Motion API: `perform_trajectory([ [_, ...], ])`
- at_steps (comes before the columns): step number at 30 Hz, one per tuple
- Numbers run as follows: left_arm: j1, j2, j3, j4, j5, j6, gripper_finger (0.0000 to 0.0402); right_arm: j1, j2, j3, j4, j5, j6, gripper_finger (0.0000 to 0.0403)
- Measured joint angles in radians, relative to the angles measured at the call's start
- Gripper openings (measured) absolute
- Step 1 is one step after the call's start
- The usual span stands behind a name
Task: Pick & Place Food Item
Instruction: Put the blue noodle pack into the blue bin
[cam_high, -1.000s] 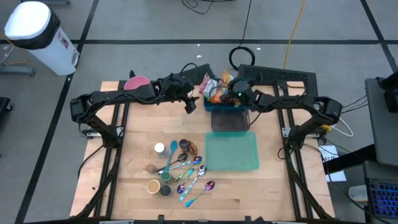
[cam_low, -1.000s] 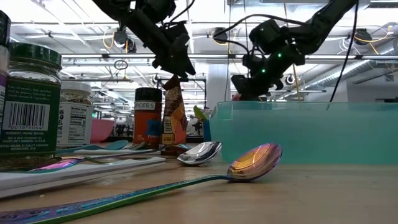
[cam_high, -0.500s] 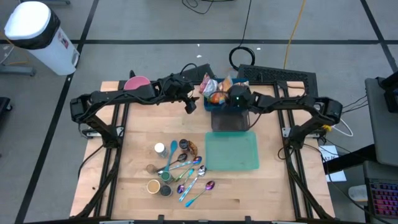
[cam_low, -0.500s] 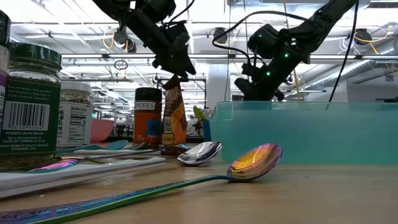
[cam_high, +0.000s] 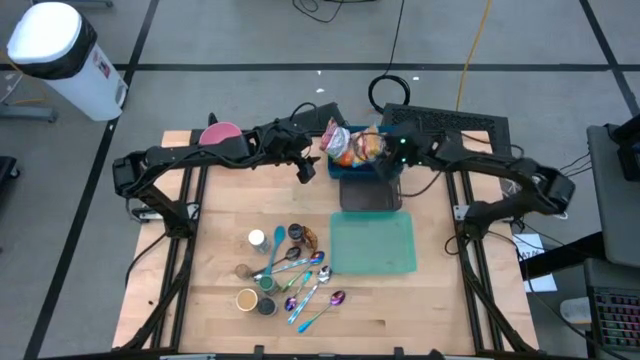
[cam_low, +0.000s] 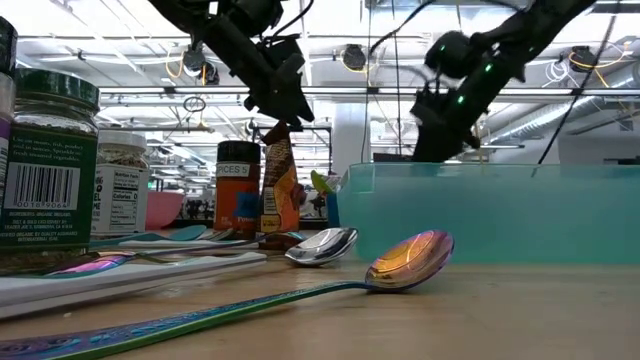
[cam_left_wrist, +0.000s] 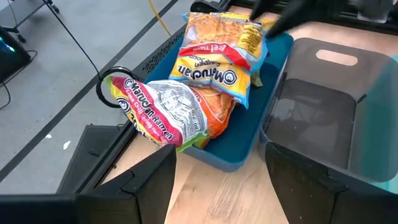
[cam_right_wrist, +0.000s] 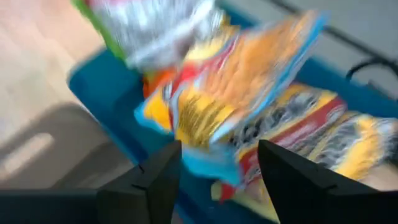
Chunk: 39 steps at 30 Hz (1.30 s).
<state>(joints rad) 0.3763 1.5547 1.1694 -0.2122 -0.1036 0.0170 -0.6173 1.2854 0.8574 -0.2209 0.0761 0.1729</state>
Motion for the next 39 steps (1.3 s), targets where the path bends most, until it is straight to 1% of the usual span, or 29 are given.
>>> perform_trajectory([
  [3,0.000,0.000,0.000,0.000,0.000,0.000,0.0255,-0.005,-0.083,0.000,0.028,0.000,0.011,0.0212],
  [5,0.000,0.000,0.000,0.000,0.000,0.000,0.0255,-0.004,-0.118,0.000,0.086,0.000,0.020,0.0210],
  [9,0.000,0.000,0.000,0.000,0.000,0.004,0.0255,0.014,-0.119,-0.006,0.203,0.005,-0.045,0.0186],
  [12,0.000,0.000,0.000,0.000,0.000,0.004,0.0255,0.024,-0.074,-0.049,0.323,0.005,-0.116,0.0151],
  [14,0.000,0.000,0.000,0.000,0.000,0.004,0.0255,0.024,-0.026,-0.082,0.377,0.006,-0.137,0.0121],
  [19,0.000,0.000,0.000,0.000,0.000,0.004,0.0255,0.021,0.082,-0.131,0.422,0.064,-0.129,0.0034],
  [21,0.000,0.000,0.000,0.000,0.000,0.004,0.0255,0.021,0.113,-0.136,0.426,0.066,-0.129,0.0009],
  [22,0.000,0.000,0.000,0.000,0.000,0.004,0.0255,0.021,0.125,-0.137,0.427,0.059,-0.129,0.0006],
  [27,0.000,0.000,0.000,0.001,0.000,0.004,0.0255,0.016,0.176,-0.137,0.435,0.050,-0.106,0.0018],
  [31,0.000,0.000,0.000,0.005,0.000,0.004,0.0255,0.001,0.203,-0.137,0.427,0.050,-0.106,0.0004],
  [35,0.000,0.000,0.000,0.006,0.000,0.004,0.0255,-0.005,0.200,-0.137,0.438,0.052,-0.106,0.0007],
  [39,0.000,0.000,0.000,0.006,0.000,0.004,0.0255,-0.005,0.135,-0.134,0.446,0.053,-0.111,0.0010],
])
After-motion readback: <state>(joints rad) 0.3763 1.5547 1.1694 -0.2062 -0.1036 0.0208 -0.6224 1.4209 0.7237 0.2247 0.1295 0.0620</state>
